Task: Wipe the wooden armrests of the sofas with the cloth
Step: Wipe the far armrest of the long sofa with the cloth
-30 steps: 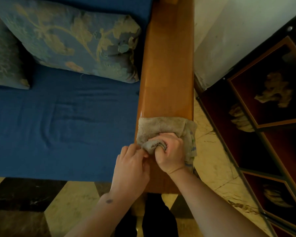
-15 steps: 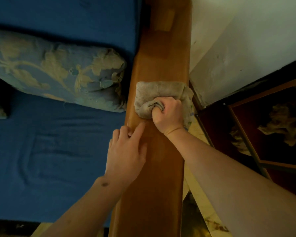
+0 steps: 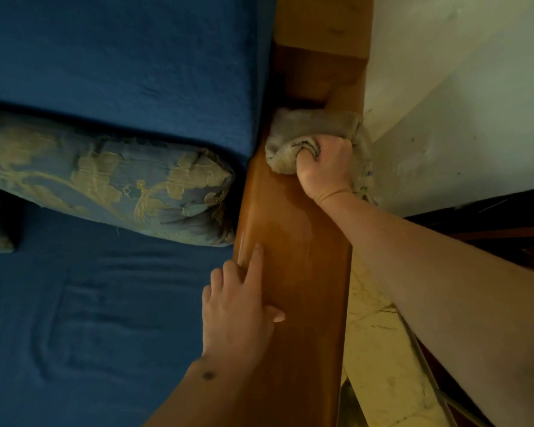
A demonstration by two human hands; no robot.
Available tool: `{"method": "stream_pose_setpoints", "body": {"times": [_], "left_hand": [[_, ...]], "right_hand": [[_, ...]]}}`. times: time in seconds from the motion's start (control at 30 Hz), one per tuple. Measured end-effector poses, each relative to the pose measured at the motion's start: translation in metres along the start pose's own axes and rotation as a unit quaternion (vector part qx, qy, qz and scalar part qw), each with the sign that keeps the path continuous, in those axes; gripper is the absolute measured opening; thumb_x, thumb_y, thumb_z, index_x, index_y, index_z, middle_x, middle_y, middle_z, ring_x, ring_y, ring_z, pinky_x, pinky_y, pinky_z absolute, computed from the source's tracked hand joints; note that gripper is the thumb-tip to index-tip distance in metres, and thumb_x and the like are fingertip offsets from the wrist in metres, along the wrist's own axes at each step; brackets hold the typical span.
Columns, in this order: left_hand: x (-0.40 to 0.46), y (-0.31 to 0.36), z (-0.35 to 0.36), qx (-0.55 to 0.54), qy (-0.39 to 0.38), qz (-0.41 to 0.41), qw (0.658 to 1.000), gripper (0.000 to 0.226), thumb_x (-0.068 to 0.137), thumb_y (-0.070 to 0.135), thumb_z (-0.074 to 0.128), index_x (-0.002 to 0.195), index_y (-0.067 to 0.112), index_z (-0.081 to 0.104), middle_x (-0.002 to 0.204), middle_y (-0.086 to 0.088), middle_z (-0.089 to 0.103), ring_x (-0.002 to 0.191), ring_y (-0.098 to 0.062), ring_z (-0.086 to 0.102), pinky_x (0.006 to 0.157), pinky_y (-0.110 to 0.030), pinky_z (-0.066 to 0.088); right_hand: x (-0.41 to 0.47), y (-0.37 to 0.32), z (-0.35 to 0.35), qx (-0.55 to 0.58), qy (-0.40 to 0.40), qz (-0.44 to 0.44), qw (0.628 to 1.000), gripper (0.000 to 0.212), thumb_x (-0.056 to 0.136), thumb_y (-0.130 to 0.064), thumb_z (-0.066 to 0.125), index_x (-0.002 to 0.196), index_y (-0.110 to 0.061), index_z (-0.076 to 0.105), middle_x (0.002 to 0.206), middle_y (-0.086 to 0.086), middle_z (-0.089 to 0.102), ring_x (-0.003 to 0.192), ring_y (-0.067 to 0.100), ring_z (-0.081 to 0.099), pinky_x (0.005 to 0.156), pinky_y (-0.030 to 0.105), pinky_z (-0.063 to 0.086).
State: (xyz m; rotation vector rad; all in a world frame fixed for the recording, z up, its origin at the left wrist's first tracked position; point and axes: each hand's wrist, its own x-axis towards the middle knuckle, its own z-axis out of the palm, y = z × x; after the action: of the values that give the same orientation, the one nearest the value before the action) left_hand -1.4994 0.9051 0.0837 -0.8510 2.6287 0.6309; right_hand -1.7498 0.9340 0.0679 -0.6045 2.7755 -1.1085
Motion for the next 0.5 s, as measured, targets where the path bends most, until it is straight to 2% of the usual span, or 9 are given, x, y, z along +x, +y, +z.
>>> {"method": "stream_pose_setpoints", "body": {"times": [0.07,0.13,0.2,0.33,0.4,0.5], "left_hand": [[0.005,-0.001,-0.001,0.003,-0.002,0.006,1.0,0.118,0.071,0.067,0.072,0.157,0.035,-0.002,0.121,0.004,0.045,0.109,-0.015,0.042,0.097,-0.034,0.04],[0.008,-0.002,-0.002,-0.001,0.001,0.012,1.0,0.117,0.073,0.066,0.071,0.158,0.034,-0.003,0.121,0.004,0.045,0.109,-0.015,0.043,0.098,-0.034,0.04],[0.011,-0.001,-0.002,-0.013,0.006,0.01,1.0,0.115,0.074,0.063,0.072,0.159,0.034,0.0,0.123,0.002,0.046,0.111,-0.016,0.043,0.099,-0.036,0.041],[0.009,-0.003,-0.005,-0.033,0.002,0.009,0.999,0.112,0.073,0.057,0.079,0.157,0.035,0.009,0.135,-0.004,0.047,0.122,-0.024,0.044,0.104,-0.044,0.042],[0.005,-0.004,-0.006,-0.051,0.021,0.021,0.998,0.101,0.075,0.054,0.079,0.155,0.033,0.021,0.134,-0.006,0.049,0.123,-0.026,0.045,0.104,-0.046,0.043],[-0.017,-0.01,0.003,-0.07,0.059,0.029,0.995,0.068,0.086,0.046,0.073,0.144,0.026,0.043,0.126,-0.005,0.053,0.116,-0.025,0.047,0.101,-0.043,0.044]], "right_hand": [[0.015,-0.001,0.0,-0.016,0.006,0.003,1.0,0.018,0.075,-0.026,0.048,0.062,-0.016,0.052,0.063,0.007,0.053,0.063,0.03,0.054,0.058,0.036,0.038],[0.023,-0.001,0.003,-0.026,0.012,0.002,1.0,0.017,0.075,-0.027,0.048,0.062,-0.016,0.052,0.064,0.007,0.053,0.064,0.028,0.052,0.06,0.033,0.034],[0.027,-0.002,0.005,-0.026,0.009,0.001,1.0,0.018,0.075,-0.026,0.047,0.061,-0.016,0.051,0.063,0.007,0.052,0.062,0.027,0.05,0.059,0.031,0.031],[0.017,-0.008,0.008,-0.017,0.026,0.015,0.999,0.016,0.078,-0.023,0.048,0.065,-0.018,0.055,0.066,0.004,0.056,0.066,0.023,0.054,0.059,0.03,0.035],[0.005,-0.013,0.011,-0.012,0.044,0.023,0.999,0.018,0.078,-0.022,0.048,0.061,-0.02,0.051,0.062,-0.003,0.053,0.066,0.02,0.053,0.059,0.028,0.034],[-0.031,-0.021,0.016,-0.009,0.04,0.025,0.999,0.026,0.074,-0.022,0.046,0.05,-0.027,0.036,0.052,-0.012,0.039,0.06,0.018,0.048,0.055,0.028,0.03]]}}
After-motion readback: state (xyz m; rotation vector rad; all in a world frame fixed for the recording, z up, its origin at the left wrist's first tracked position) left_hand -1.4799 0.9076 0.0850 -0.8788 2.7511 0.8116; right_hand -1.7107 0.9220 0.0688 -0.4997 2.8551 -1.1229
